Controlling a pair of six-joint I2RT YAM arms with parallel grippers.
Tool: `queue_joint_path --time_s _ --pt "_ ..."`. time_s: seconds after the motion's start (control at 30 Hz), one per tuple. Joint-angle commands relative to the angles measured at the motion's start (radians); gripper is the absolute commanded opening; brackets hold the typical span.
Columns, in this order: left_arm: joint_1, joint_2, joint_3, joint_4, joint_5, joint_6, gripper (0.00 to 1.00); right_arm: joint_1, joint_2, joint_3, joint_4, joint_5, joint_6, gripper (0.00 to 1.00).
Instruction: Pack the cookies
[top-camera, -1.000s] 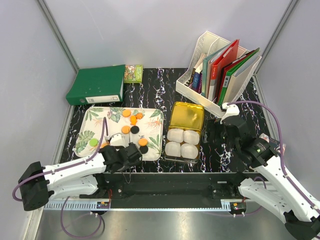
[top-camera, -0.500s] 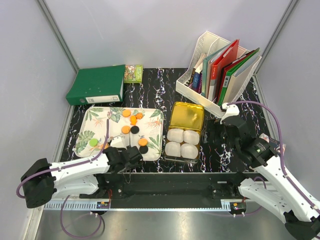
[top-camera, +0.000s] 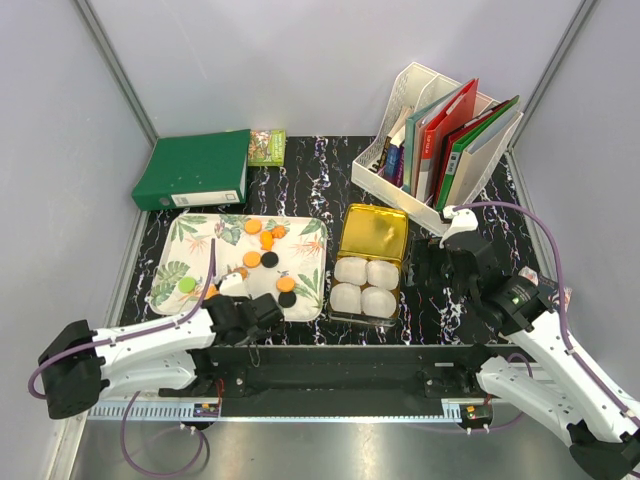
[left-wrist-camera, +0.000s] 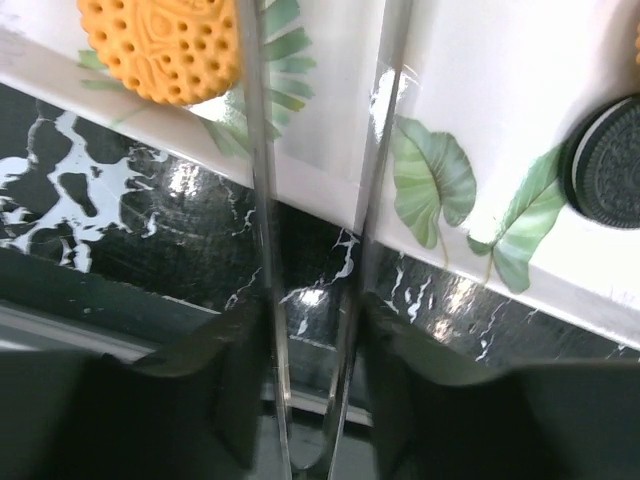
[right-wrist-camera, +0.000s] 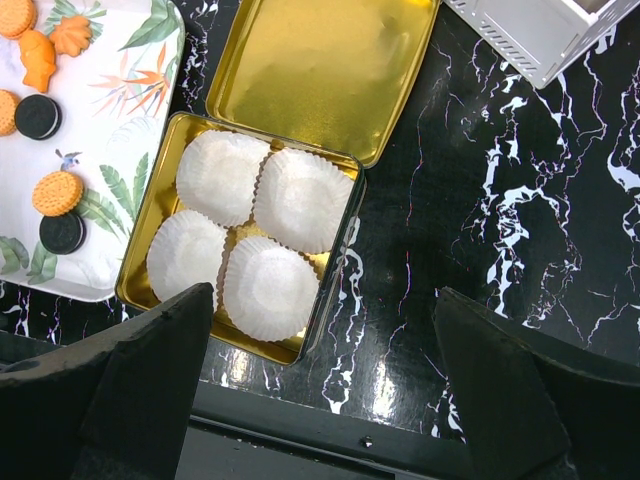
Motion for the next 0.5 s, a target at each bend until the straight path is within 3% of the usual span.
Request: queue_joint_path --time_s 0.0,0.2,0.47 --pt "-0.018 -0.027 0.096 -0.061 -0.075 0.026 0.31 -0.003 -0.010 -0.005 0.042 0.012 -0.003 1.00" --pt "-0.032 -0.024 0.237 -0.130 -0.118 0.082 0.31 -0.003 -0.014 -0.008 0.045 0.010 -0.002 1.00" --pt "-0.033 0.052 0.403 -0.118 -0.085 0.276 0.37 -0.003 -0.022 -0.013 0.053 0.015 0.000 1.00"
